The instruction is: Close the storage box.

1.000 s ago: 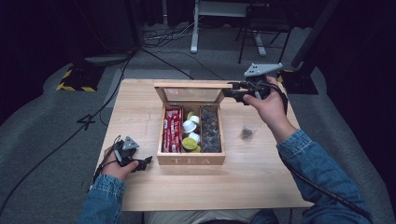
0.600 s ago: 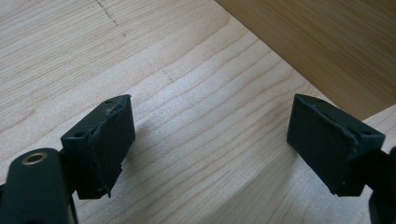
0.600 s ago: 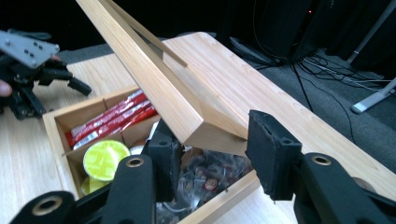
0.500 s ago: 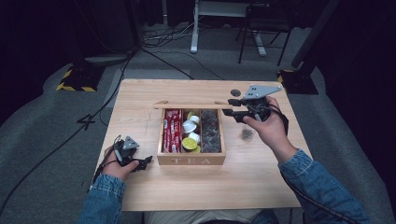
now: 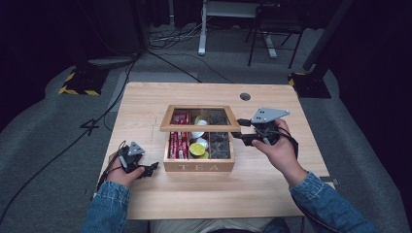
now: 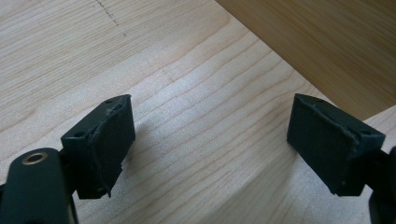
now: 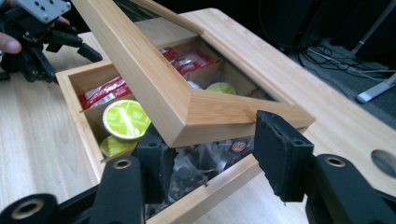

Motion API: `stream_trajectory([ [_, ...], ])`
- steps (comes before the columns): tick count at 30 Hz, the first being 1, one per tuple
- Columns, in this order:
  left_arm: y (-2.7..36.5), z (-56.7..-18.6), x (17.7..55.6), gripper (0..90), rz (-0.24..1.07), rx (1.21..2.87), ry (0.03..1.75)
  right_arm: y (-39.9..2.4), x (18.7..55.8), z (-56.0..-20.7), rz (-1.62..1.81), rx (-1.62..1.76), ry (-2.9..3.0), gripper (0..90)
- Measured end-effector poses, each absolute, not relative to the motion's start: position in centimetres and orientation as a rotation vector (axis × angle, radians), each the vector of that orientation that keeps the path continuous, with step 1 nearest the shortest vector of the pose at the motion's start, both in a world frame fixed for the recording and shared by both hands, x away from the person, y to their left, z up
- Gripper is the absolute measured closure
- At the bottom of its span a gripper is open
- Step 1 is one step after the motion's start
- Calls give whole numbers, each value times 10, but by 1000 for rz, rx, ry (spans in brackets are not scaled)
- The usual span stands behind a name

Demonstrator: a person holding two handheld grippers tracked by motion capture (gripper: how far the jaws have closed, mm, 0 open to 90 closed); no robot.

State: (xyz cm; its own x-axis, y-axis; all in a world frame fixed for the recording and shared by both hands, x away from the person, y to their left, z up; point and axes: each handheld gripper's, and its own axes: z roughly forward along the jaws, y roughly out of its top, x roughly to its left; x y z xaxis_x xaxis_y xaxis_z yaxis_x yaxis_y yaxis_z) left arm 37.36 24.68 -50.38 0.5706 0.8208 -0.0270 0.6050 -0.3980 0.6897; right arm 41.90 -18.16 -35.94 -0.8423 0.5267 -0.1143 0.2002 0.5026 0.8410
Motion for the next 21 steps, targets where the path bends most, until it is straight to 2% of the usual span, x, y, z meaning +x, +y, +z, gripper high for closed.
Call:
stream_trajectory([
  [5, 247, -504, 374, 157, 423, 2138, 1133, -182, 411, -375, 1278, 619, 2408, 436],
  [21, 247, -504, 374, 156, 422, 2140, 1134, -181, 398, -408, 1218, 619, 2460, 425],
])
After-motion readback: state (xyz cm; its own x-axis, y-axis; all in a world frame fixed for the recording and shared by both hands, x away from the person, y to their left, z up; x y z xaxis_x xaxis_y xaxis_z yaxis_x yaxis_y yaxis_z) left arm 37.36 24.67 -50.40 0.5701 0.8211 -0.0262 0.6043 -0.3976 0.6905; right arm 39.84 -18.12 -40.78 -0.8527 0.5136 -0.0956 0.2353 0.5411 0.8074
